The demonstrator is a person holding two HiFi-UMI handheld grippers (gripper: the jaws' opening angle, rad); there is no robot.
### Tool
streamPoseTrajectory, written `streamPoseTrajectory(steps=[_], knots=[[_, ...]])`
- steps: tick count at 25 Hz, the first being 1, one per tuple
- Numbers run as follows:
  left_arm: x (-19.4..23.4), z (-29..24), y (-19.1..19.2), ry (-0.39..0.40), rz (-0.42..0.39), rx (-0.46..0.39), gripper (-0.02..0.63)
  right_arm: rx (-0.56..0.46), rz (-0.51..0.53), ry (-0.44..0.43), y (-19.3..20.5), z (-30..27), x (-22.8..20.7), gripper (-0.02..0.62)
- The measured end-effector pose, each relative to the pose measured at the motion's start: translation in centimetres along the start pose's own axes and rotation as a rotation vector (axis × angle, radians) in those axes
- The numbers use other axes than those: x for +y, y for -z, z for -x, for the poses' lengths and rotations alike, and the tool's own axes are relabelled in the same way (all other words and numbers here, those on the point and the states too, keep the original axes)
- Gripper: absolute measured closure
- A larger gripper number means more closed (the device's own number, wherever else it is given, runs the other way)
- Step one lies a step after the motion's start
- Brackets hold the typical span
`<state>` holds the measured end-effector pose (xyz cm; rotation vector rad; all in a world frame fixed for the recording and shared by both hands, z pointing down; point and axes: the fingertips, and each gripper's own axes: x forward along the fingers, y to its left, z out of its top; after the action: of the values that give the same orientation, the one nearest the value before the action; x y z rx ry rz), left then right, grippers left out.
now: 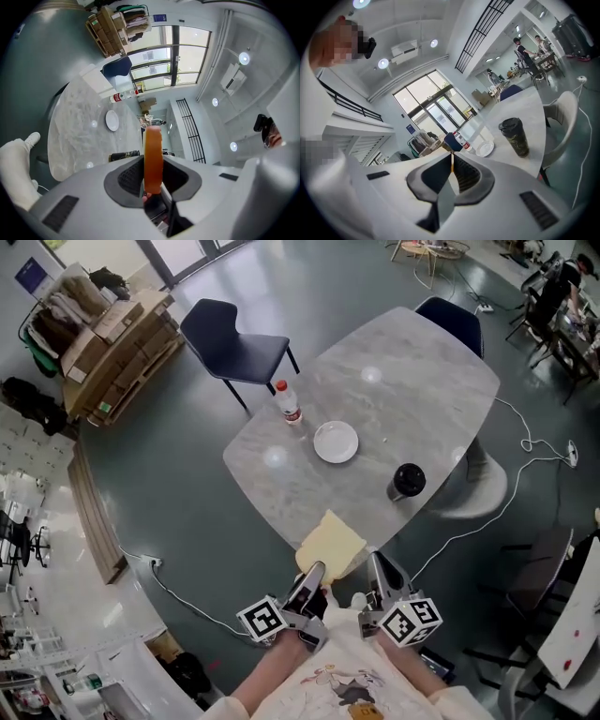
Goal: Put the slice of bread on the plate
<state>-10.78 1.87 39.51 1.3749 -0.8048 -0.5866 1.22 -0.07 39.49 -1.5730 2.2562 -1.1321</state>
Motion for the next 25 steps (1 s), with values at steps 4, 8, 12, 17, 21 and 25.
streamPoseTrajectory(steps=[4, 8, 12, 17, 21, 25], knots=[[-0.4, -1.1, -3.8, -0.007, 0.014, 0.047, 0.506, -0.018, 0.011, 0.036, -0.9, -3.4, 1.3, 0.578], [-0.1, -2.7, -8.0, -0.019, -0.028, 0.109, 0.506, -0.04, 0.037, 0.075, -2.3, -7.2, 2.0, 0.577], [0.4, -4.3, -11.6, -0.023, -0.015, 0.167, 0.506, -0.046, 0.062, 0.129, -2.5, -10.6, 3.0, 0.577], [1.9, -6.3, -14.6, -0.05, -0.038, 0.225, 0.506, -0.059, 0.054, 0.179, -1.7, -12.8, 2.4, 0.578], [2.9, -8.7, -15.3, -0.062, -0.048, 0.257, 0.506, -0.052, 0.051, 0.208, -2.1, -13.9, 1.2, 0.577], [3.8, -10.8, -15.3, -0.072, -0.037, 0.271, 0.506, -0.039, 0.062, 0.216, -2.6, -15.1, 0.0, 0.577]])
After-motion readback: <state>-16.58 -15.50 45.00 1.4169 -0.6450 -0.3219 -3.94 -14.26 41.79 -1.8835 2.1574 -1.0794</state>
